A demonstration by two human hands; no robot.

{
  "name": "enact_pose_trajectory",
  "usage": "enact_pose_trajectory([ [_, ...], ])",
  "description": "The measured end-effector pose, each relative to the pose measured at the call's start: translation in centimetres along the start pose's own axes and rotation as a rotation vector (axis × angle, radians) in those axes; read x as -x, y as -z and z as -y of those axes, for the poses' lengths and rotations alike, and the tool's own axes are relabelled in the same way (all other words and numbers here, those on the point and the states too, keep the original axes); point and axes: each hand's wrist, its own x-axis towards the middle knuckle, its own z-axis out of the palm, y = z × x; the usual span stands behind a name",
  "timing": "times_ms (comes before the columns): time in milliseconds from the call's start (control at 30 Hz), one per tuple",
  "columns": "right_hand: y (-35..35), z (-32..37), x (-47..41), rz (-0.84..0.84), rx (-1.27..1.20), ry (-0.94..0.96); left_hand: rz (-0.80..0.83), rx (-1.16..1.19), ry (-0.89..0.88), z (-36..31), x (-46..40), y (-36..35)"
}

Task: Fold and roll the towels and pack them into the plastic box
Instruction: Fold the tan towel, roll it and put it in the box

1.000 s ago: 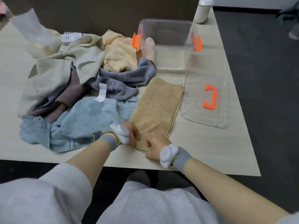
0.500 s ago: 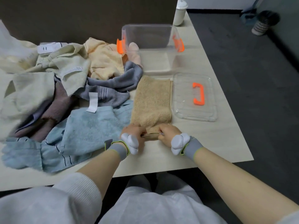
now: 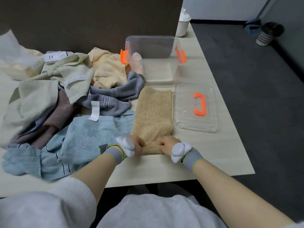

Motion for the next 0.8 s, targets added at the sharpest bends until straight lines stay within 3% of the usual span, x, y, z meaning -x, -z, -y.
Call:
enact_pose_trajectory([
  [233, -0.1, -0.5, -0.2, -0.108, -0.097, 0.097, -0.136, 0.037, 0.045, 0.1, -0.7, -0.4],
  [633, -0.8, 0.0, 0.0, -0.181, 0.283, 0.284, -0.218, -0.251, 0.017, -0.1, -0.8, -1.0],
  [800, -0.8, -0.1, -0.6, -0.147, 0.263, 0.292, -0.255, -0.278, -0.039, 0.1, -0.3, -1.3],
])
